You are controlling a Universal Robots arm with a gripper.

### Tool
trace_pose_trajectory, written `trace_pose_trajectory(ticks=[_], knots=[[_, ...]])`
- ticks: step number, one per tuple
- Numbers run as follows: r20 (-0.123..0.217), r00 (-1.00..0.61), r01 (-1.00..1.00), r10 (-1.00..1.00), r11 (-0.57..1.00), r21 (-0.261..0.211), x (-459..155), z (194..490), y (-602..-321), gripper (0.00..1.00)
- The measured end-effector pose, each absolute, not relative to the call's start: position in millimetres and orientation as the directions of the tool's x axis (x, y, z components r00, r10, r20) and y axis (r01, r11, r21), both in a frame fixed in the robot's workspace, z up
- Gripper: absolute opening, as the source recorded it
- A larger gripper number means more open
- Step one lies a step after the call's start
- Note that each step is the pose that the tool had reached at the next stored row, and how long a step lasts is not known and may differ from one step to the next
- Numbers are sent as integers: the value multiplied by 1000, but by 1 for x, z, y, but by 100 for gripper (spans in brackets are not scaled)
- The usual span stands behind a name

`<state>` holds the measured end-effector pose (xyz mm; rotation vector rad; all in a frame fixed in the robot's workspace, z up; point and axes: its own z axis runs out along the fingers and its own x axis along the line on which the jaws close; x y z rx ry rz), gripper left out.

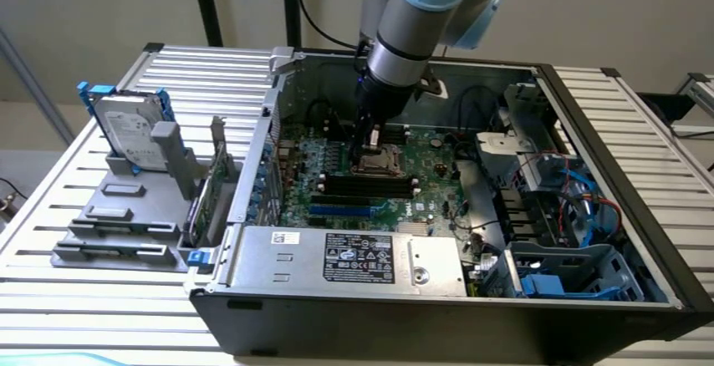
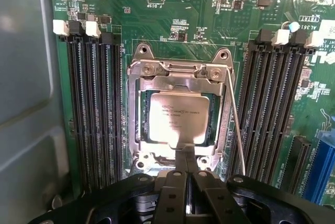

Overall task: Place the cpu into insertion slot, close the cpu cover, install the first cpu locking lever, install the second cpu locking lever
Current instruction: 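Close the cpu cover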

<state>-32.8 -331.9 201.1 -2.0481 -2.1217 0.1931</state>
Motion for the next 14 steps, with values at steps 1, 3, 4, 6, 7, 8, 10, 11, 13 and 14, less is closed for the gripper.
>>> trace_pose_trajectory(ticks=[1, 3, 4, 6, 7, 8, 10, 11, 13, 14], knots=[[43, -30, 974, 999, 39, -224, -33, 204, -332, 11], [42, -30, 973, 999, 39, -226, -34, 208, -333, 11], [42, -30, 973, 999, 39, -226, -35, 210, -334, 11], [43, -30, 973, 999, 39, -226, -38, 212, -337, 11], [43, -30, 973, 999, 39, -226, -41, 214, -338, 11], [43, -30, 973, 999, 39, -226, -43, 215, -339, 11], [44, -30, 973, 999, 39, -226, -48, 217, -341, 11], [44, -30, 973, 999, 39, -226, -51, 217, -343, 11], [44, -30, 973, 999, 39, -226, -56, 219, -344, 11], [44, -30, 973, 999, 39, -226, -59, 219, -344, 11]])
